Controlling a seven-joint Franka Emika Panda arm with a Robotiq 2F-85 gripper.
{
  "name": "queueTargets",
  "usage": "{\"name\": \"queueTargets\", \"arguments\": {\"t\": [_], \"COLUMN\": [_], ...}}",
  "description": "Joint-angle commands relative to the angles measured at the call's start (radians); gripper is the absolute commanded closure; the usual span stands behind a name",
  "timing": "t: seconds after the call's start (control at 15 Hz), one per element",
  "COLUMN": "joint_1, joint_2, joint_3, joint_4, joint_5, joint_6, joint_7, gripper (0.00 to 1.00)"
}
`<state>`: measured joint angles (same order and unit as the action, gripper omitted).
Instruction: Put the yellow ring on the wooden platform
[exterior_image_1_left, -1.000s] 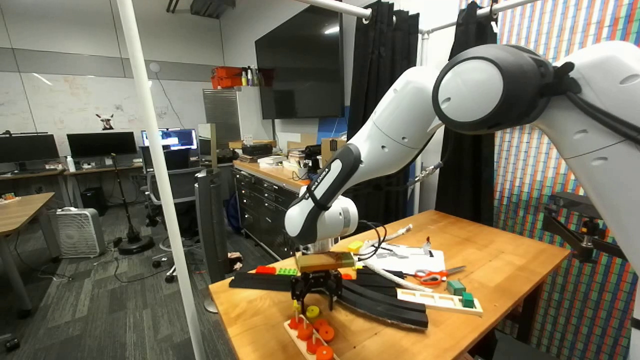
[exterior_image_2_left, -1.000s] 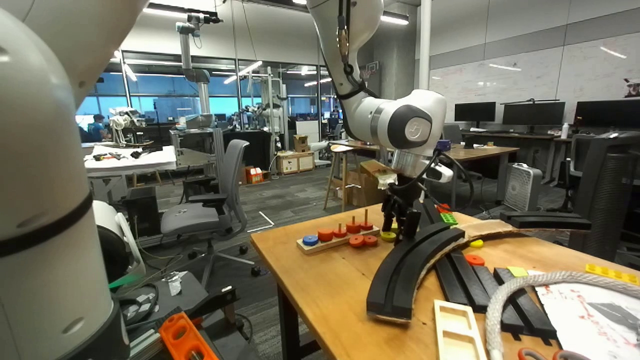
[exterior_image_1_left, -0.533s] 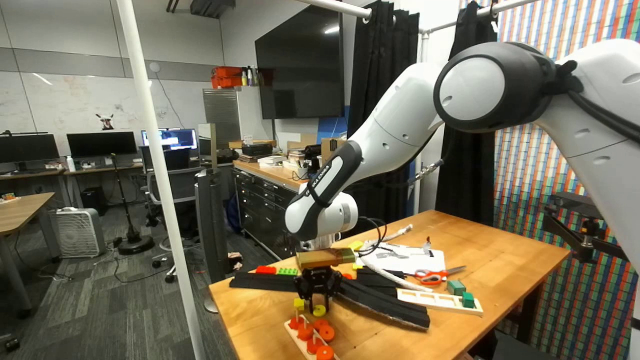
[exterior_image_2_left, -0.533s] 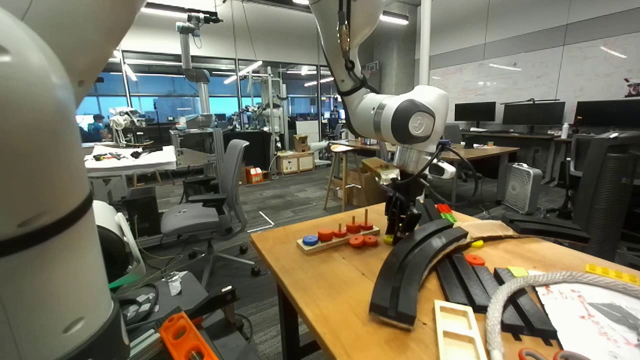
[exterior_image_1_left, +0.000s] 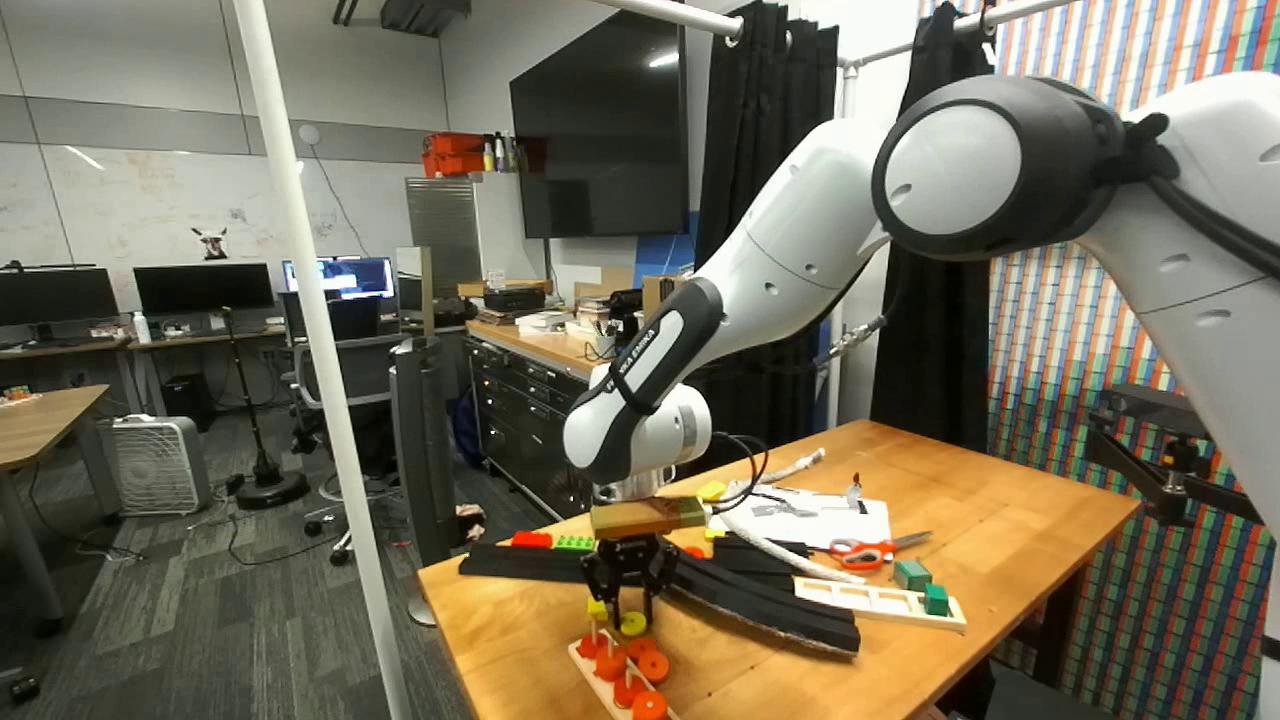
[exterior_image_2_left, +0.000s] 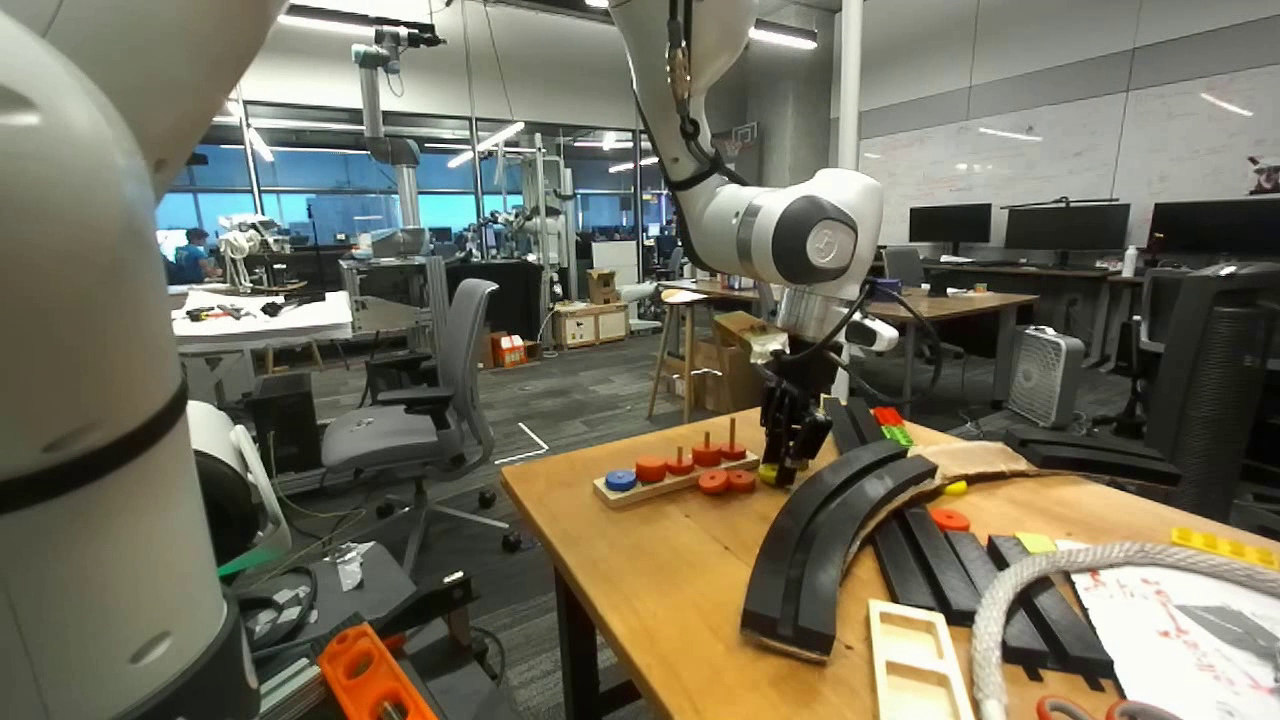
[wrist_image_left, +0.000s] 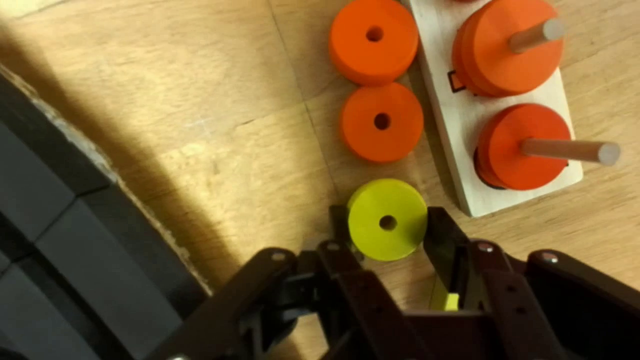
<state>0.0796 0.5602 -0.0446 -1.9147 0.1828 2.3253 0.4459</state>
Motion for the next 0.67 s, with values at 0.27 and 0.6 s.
{"name": "queueTargets", "arguments": {"t": [0.27, 0.6], "joint_1": [0.064, 0.073], "joint_2": [-0.154, -0.215], "joint_3": [-0.009, 0.013], "joint_4": [-0.124, -0.166], "joint_5": [-0.067, -0.077], "joint_6": [0.046, 0.072], "joint_7": [0.054, 0.028], "gripper": [0.78, 0.78]}}
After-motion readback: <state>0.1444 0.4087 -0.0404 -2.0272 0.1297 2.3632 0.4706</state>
